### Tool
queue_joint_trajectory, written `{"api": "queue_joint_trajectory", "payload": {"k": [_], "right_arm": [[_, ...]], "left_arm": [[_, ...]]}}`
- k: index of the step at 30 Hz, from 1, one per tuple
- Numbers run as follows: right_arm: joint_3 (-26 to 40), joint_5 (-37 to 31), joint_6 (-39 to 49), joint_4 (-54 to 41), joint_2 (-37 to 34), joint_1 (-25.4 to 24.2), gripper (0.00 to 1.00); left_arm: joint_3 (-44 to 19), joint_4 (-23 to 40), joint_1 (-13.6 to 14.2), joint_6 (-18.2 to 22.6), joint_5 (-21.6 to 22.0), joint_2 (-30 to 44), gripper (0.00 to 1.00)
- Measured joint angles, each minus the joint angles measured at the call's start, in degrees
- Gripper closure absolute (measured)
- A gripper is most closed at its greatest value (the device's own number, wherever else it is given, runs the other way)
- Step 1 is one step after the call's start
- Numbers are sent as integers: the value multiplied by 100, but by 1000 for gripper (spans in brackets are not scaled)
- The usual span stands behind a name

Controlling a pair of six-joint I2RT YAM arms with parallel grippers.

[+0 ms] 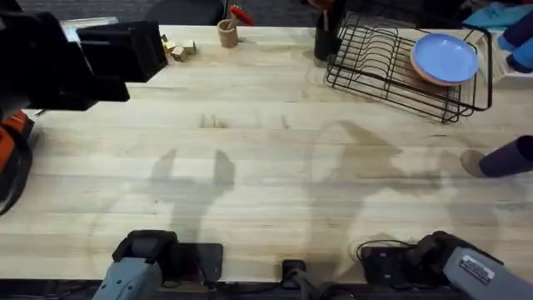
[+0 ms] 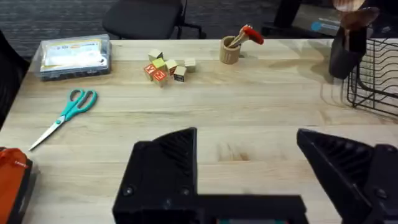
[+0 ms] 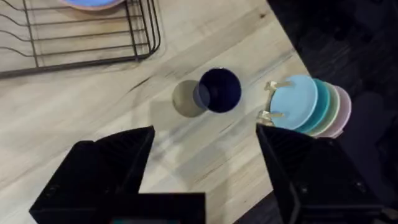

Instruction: Pick up the cup on the table and put them onto the rack.

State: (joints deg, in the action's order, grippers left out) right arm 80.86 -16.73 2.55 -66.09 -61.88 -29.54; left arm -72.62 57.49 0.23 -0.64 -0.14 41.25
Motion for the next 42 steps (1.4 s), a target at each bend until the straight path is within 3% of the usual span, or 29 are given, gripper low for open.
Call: {"api": "queue_joint_trajectory", "payload": {"k": [10, 26, 36, 42], "right_arm": [[0, 0, 0, -51, -907, 0, 6], [0, -2, 0, -39, -1050, -2, 6], [0, 9, -267, -35, -1051, -451, 6], [0, 403, -387, 26, -1050, -901, 6]], "left_arm": [[1, -4, 0, 0, 0, 0, 7], [0, -4, 0, 0, 0, 0, 7], [0, -2, 0, 0, 0, -1, 7], [1, -2, 0, 0, 0, 0, 6]]}}
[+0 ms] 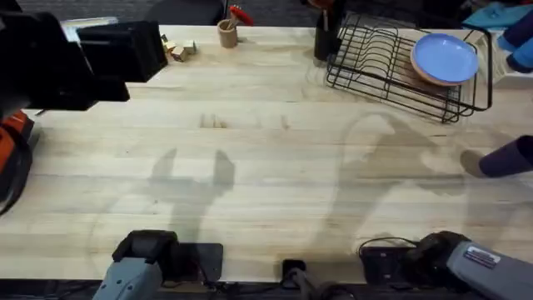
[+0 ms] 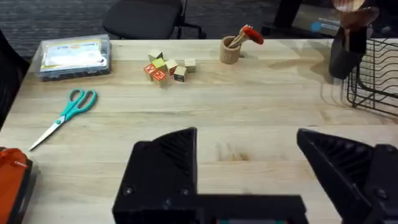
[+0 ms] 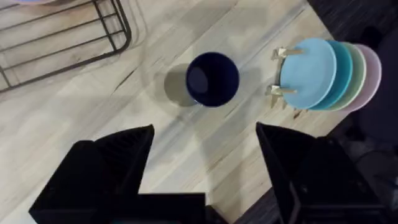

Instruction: Pick up the cup on the table and put them onto the rack.

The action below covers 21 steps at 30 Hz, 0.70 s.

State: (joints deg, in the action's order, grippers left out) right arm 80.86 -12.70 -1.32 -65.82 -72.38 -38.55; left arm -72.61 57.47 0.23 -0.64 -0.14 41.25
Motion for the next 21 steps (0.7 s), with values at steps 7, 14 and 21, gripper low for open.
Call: {"api": "queue_joint_trajectory", "payload": {"k": [7, 14, 21], "right_arm": [[0, 256, -27, 24, -1, -279, 6], [2, 336, -42, 26, -247, -279, 6], [2, 355, -39, 46, -808, -279, 6]], "left_arm": [[1, 0, 0, 0, 0, -1, 8], [1, 0, 0, 0, 0, 0, 7], [-1, 0, 0, 0, 0, 0, 8]]}}
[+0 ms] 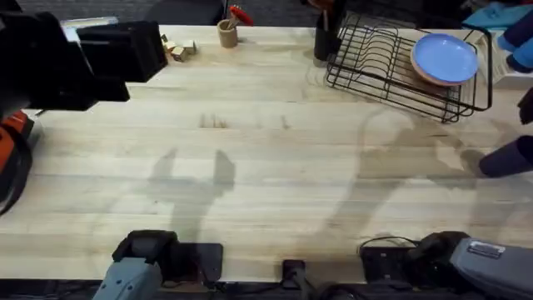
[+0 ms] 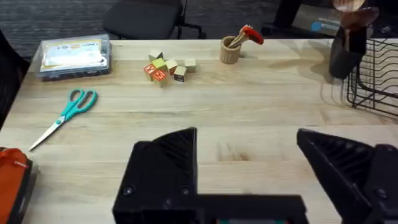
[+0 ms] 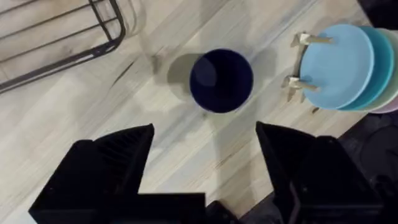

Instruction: Pick up the cup on the table and put them onto the rack.

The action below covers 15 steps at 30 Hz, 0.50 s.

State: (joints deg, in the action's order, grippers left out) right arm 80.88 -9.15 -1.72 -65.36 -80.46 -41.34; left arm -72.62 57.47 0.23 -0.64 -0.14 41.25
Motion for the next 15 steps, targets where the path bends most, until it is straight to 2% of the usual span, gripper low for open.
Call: {"api": "queue_joint_trajectory", "payload": {"k": [15], "right_arm": [[0, 365, 133, 156, -633, 0, 6]], "left_arm": [[1, 0, 0, 1, 0, 0, 8]]}}
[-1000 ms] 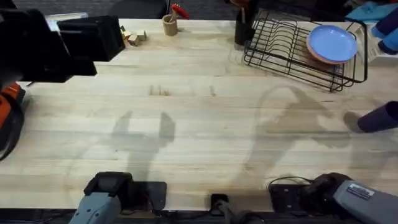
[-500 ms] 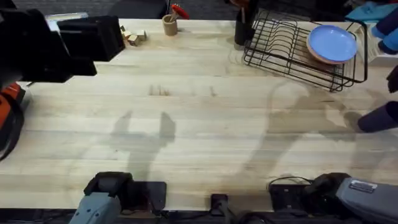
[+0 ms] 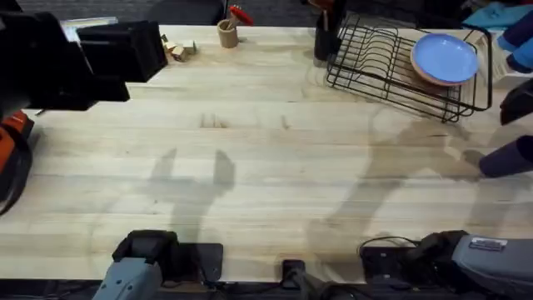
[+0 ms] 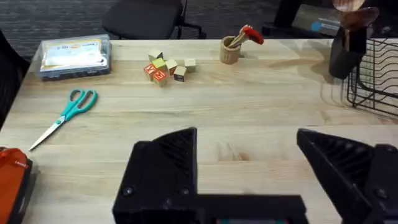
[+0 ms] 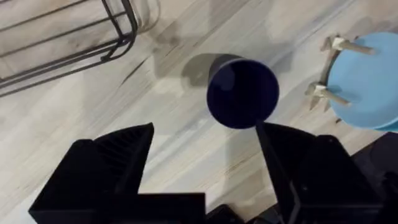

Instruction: Pick up the cup on the table and put them onto the rack.

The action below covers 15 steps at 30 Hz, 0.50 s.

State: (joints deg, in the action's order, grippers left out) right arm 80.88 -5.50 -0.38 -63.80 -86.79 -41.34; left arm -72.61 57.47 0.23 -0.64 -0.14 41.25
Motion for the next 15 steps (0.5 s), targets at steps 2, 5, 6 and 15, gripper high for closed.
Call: {"api": "queue_joint_trajectory", "payload": {"k": [2, 5, 6, 15], "right_arm": [[0, 30, 16, 1, -104, 2, 6], [0, 44, 22, 4, -272, 20, 6], [0, 44, 22, 6, -320, 31, 6], [0, 46, 39, 152, -434, 214, 6]], "left_arm": [[1, 0, 0, -1, 0, 0, 7], [0, 0, 0, -1, 0, 0, 7], [0, 0, 0, -1, 0, 0, 7], [-1, 0, 0, -1, 0, 0, 7]]}}
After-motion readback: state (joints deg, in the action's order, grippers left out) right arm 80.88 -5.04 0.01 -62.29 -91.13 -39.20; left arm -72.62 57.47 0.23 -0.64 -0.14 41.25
